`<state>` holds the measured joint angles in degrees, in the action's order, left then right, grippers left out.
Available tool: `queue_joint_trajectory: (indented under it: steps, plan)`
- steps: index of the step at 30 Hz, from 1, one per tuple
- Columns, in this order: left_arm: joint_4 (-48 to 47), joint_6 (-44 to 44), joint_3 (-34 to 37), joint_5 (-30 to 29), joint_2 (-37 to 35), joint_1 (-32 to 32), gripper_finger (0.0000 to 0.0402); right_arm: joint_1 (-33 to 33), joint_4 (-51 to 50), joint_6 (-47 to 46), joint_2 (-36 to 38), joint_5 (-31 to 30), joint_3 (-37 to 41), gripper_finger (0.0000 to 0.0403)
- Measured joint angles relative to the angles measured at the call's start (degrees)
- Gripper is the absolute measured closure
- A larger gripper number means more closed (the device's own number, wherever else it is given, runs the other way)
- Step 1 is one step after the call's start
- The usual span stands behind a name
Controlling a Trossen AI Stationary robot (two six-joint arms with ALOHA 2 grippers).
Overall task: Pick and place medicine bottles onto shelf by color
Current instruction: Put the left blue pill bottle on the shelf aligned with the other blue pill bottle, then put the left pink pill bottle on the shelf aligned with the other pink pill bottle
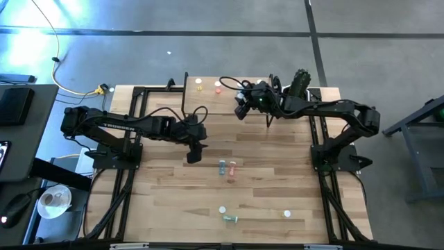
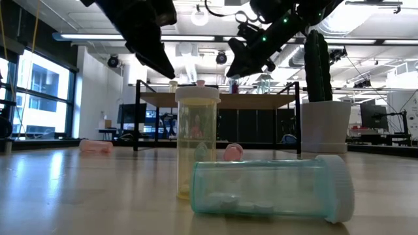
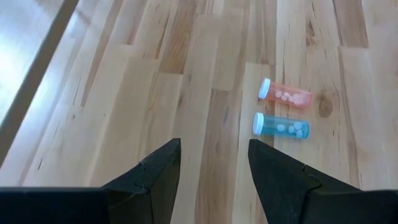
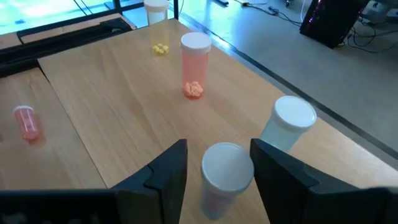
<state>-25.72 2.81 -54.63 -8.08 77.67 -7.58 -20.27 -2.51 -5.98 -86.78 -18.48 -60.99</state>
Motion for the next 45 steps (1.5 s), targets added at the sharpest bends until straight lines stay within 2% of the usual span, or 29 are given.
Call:
queue_joint_trajectory:
  steps: [11, 23, 34, 45]
  plan:
    - [-4.59, 1.55, -0.02, 0.05, 0.00, 0.19, 0.0223, 3.51, -1.58, 0.00, 6.72, 0.03, -0.06, 0.0236]
    - [-13.93, 4.46, 0.10, -0.43, -3.05, 3.05, 0.0222, 14.63, -6.88, -1.70, 8.98, 3.06, -0.07, 0.0236]
    - [-18.13, 12.80, 8.14, -4.62, -9.06, 5.82, 0.0222, 19.99, -7.24, -4.31, 8.98, 3.03, -0.07, 0.0236]
    - [-18.41, 11.85, 15.65, -4.74, -11.66, 3.46, 0.0222, 20.33, -7.90, -4.55, 8.74, 3.01, -0.07, 0.0236]
